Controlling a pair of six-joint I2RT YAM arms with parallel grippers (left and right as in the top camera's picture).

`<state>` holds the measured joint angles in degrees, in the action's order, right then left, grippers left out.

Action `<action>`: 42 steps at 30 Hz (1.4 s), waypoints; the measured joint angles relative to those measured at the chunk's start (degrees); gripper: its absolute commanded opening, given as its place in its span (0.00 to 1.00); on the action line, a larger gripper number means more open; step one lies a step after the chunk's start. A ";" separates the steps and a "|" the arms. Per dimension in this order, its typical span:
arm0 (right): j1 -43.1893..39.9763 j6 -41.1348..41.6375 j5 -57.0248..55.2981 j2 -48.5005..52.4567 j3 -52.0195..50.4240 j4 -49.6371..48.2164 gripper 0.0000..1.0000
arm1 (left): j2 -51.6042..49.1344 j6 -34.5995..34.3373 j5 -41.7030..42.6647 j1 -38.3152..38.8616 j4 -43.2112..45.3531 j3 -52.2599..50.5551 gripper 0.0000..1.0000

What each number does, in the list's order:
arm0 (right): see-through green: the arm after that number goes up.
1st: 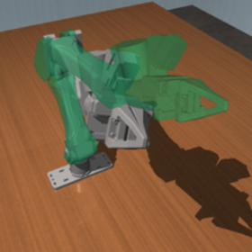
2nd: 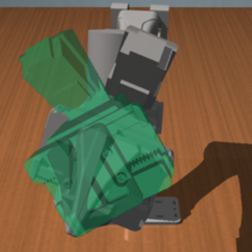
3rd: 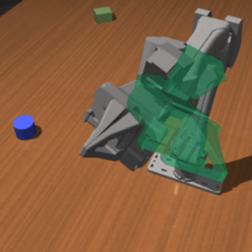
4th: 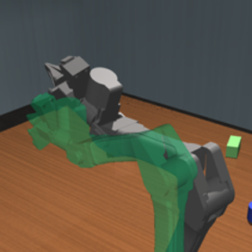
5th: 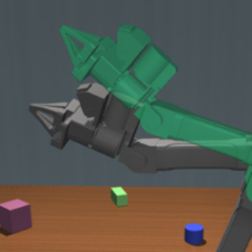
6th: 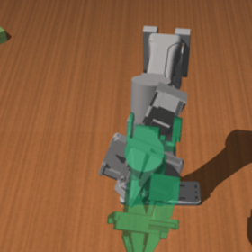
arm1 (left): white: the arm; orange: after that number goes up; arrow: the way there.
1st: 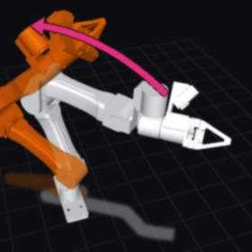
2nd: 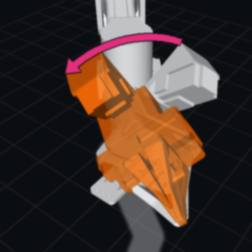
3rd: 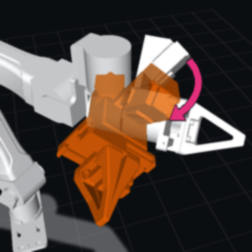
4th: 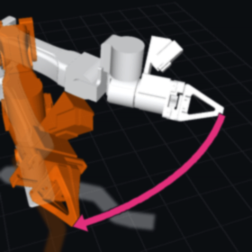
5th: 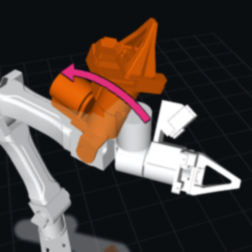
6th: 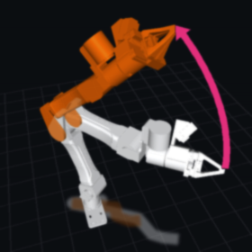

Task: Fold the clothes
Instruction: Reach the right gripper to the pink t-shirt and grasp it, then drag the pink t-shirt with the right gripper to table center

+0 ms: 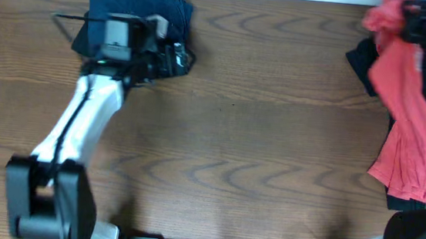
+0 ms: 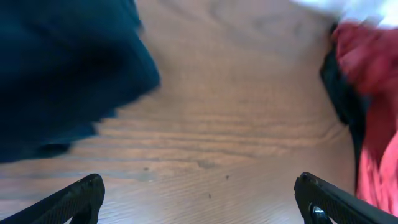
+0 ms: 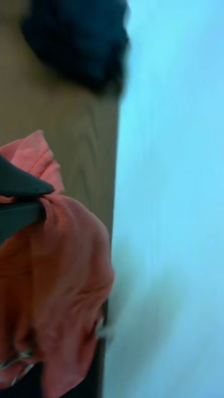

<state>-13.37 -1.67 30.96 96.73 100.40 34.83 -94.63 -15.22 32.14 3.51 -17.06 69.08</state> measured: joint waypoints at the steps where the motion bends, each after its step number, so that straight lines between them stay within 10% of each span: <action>1: 1.75 0.02 0.09 -0.07 0.00 0.48 0.01 | 1.66 0.00 0.00 -0.94 -0.35 0.00 0.99; 19: 36.04 0.20 -2.34 0.39 -0.13 6.51 0.01 | 12.87 4.57 -0.61 -11.19 -12.79 0.00 0.99; 42: 47.39 -8.50 -2.34 -23.43 -0.17 27.28 0.01 | 12.87 5.22 -0.63 -14.62 -15.15 0.00 0.99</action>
<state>34.02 -10.17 28.62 73.30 100.22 62.11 -81.76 -10.00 31.51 -11.11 -32.21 69.08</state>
